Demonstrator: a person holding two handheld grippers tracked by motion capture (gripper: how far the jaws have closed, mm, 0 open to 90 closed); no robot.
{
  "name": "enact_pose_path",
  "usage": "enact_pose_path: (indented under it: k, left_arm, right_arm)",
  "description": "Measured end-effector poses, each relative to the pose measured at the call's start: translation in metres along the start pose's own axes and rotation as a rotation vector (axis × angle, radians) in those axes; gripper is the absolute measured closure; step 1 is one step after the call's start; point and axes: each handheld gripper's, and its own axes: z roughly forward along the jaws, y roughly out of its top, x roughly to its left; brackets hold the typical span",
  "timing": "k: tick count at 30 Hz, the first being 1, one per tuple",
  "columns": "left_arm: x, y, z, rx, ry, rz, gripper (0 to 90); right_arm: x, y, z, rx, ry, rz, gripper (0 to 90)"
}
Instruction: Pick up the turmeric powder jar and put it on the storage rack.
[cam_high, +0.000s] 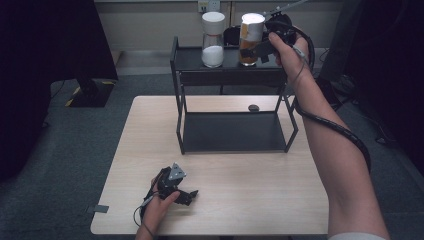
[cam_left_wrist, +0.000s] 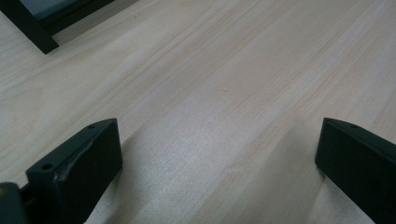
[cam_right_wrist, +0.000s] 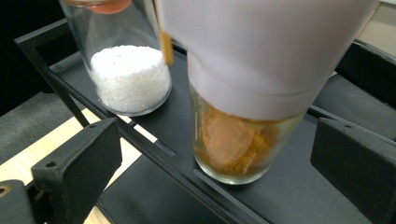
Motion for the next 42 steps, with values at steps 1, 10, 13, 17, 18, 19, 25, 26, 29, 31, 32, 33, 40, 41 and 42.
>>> enact_pose_path:
  k: [1, 10, 13, 17, 18, 19, 25, 26, 29, 31, 32, 33, 40, 41, 42]
  left_arm:
    - [0.0, 0.0, 0.0, 0.0, 0.0, 0.0, 0.0]
    - [0.0, 0.0, 0.0, -0.002, 0.001, -0.001, 0.0]
    - [0.0, 0.0, 0.0, -0.002, 0.001, -0.001, 0.0]
    - [0.0, 0.0, 0.0, -0.002, 0.001, -0.001, 0.0]
    - [0.0, 0.0, 0.0, -0.002, 0.001, -0.001, 0.0]
    - [0.0, 0.0, 0.0, -0.001, 0.0, -0.001, 0.0]
    - [0.0, 0.0, 0.0, -0.001, 0.001, -0.001, 0.0]
    - [0.0, 0.0, 0.0, -0.002, 0.001, -0.001, 0.0]
    - [0.0, 0.0, 0.0, -0.001, 0.001, 0.0, 0.0]
    - [0.0, 0.0, 0.0, -0.001, 0.001, 0.0, 0.0]
    - [0.0, 0.0, 0.0, -0.001, 0.001, 0.0, 0.0]
    - [0.0, 0.0, 0.0, -0.001, 0.001, -0.001, 0.0]
    - [0.0, 0.0, 0.0, -0.002, 0.001, -0.001, 0.0]
    - [0.0, 0.0, 0.0, -0.001, 0.0, 0.0, 0.0]
    - [0.0, 0.0, 0.0, -0.001, 0.001, 0.001, 0.0]
  right_arm:
    - [0.002, -0.001, -0.001, -0.003, -0.004, 0.004, 1.1]
    - [0.016, -0.016, -0.012, -0.021, -0.019, 0.007, 1.3]
    - [0.018, -0.022, -0.015, -0.03, -0.014, 0.015, 1.7]
    - [0.022, -0.027, -0.019, -0.028, -0.017, 0.012, 1.7]
    - [0.022, -0.028, -0.019, -0.026, -0.014, 0.008, 1.7]
    - [0.023, -0.03, -0.021, -0.028, -0.015, 0.008, 1.7]
    - [0.028, -0.038, -0.025, -0.023, -0.008, 0.006, 1.7]
    - [0.03, -0.04, -0.025, -0.021, -0.008, 0.006, 1.7]
    - [0.031, -0.045, -0.027, -0.027, -0.002, 0.012, 1.7]
    - [0.032, -0.05, -0.027, -0.031, 0.007, 0.018, 1.7]
    - [0.032, -0.052, -0.028, -0.033, 0.009, 0.018, 1.7]
    - [0.033, -0.054, -0.028, -0.035, 0.01, 0.017, 1.7]
    - [0.037, -0.066, -0.024, -0.041, 0.029, 0.021, 1.7]
    - [0.038, -0.068, -0.023, -0.043, 0.031, 0.021, 1.7]
    - [0.038, -0.07, -0.023, -0.044, 0.035, 0.02, 1.7]
